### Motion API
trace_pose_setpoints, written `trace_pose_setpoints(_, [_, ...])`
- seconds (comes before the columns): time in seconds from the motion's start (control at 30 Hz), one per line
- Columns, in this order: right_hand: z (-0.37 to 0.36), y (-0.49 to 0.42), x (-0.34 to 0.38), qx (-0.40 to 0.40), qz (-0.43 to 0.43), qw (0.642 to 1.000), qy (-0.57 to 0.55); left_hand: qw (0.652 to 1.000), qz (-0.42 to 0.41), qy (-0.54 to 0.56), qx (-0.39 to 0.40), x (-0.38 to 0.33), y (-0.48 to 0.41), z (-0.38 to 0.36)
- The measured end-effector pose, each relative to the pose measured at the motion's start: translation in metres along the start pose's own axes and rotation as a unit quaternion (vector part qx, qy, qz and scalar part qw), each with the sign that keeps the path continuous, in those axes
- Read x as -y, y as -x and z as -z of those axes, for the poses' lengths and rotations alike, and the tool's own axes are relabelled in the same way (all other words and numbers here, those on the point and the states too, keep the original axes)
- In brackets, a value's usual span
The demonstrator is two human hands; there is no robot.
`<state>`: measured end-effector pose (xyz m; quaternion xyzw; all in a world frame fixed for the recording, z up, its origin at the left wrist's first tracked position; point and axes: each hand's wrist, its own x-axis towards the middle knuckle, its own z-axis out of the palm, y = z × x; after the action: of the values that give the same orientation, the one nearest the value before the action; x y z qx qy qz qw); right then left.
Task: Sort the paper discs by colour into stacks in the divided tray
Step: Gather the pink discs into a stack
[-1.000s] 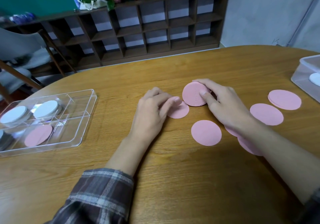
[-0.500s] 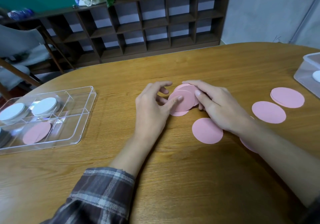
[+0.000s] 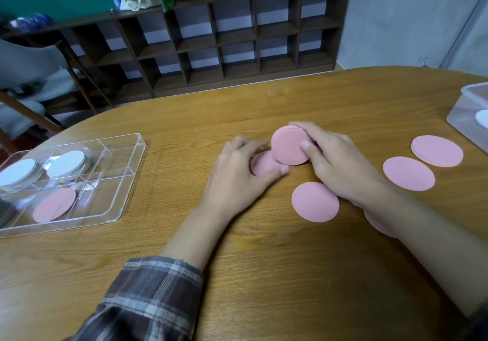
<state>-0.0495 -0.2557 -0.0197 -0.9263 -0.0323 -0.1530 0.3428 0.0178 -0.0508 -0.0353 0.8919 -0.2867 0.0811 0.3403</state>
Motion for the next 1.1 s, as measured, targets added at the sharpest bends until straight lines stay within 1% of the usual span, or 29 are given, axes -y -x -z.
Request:
trace_pose_setpoints(0.07, [0.004, -0.001, -0.006, -0.012, -0.021, 1.0, 0.004, 0.998, -0.007, -0.051, 0.04, 0.002, 0.001, 0.002])
trace_pose_setpoints(0.23, [0.005, -0.002, -0.01, -0.014, -0.053, 0.998, 0.021, 0.995, -0.058, -0.072, 0.036, 0.001, 0.001, 0.007])
trace_pose_setpoints(0.5, [0.004, -0.001, -0.005, -0.031, -0.026, 0.999, 0.0, 0.993, -0.118, 0.002, -0.012, -0.004, 0.002, 0.012])
trace_pose_setpoints(0.57, [0.005, 0.0, -0.002, -0.031, -0.02, 0.999, -0.012, 0.99, -0.131, 0.023, -0.047, -0.006, 0.002, 0.011])
trace_pose_setpoints(0.63, [0.004, 0.001, -0.001, -0.029, -0.018, 0.999, -0.019, 0.988, -0.123, 0.036, -0.09, -0.006, 0.0, 0.01])
trace_pose_setpoints(0.7, [0.004, 0.001, 0.0, -0.028, -0.014, 0.999, -0.023, 0.987, -0.103, 0.054, -0.108, -0.005, -0.001, 0.01])
trace_pose_setpoints(0.8, [0.004, 0.001, 0.004, -0.023, -0.003, 0.999, -0.034, 0.987, -0.069, 0.113, -0.096, -0.006, 0.0, 0.008])
trace_pose_setpoints(0.9, [0.003, 0.003, 0.006, 0.001, 0.002, 0.999, -0.043, 0.983, -0.032, 0.16, -0.084, -0.008, 0.002, 0.005])
trace_pose_setpoints(1.0, [0.003, 0.003, 0.008, 0.023, 0.003, 0.999, -0.043, 0.981, -0.006, 0.173, -0.085, -0.007, 0.001, 0.003])
trace_pose_setpoints(1.1, [0.004, 0.004, 0.013, 0.047, -0.003, 0.998, -0.048, 0.982, 0.001, 0.168, -0.084, -0.006, 0.001, 0.003])
